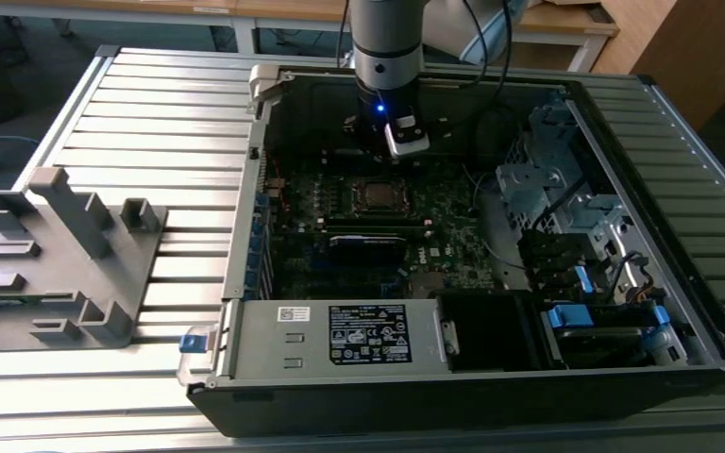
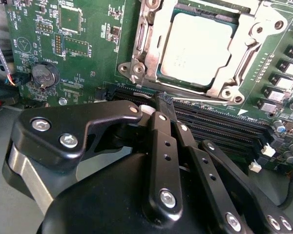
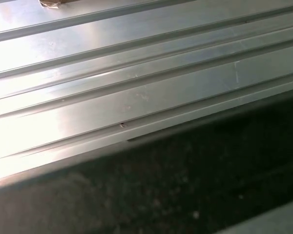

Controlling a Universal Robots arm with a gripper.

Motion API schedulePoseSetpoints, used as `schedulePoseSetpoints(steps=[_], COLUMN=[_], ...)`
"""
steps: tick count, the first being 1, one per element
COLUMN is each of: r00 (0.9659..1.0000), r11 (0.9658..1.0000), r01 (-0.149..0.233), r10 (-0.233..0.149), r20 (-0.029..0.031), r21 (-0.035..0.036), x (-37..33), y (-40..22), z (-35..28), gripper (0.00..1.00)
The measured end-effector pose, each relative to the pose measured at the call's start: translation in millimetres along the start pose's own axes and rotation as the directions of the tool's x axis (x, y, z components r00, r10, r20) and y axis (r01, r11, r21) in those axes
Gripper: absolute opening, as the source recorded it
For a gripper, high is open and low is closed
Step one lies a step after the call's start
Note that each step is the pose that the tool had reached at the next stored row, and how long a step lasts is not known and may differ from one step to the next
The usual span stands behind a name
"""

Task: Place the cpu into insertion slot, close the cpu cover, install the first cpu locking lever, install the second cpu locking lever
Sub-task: 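Install the first cpu locking lever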

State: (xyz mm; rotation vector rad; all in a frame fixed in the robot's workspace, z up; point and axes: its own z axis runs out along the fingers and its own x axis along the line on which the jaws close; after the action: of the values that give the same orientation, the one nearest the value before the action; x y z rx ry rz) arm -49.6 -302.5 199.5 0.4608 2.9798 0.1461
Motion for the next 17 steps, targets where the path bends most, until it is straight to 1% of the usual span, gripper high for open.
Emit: schedulePoseSetpoints(steps=[11, 17], r00=[1.0, 1.0], r11=[1.0, 1.0], r01=[-0.006, -0.006], r10=[0.006, 0.006], r20=[0.0007, 0.0007], r21=[0.0008, 0.0007], x=[0.2, 0.7], y=[0.2, 2.0], z=[0.5, 0.8], gripper=[0.1, 0.1])
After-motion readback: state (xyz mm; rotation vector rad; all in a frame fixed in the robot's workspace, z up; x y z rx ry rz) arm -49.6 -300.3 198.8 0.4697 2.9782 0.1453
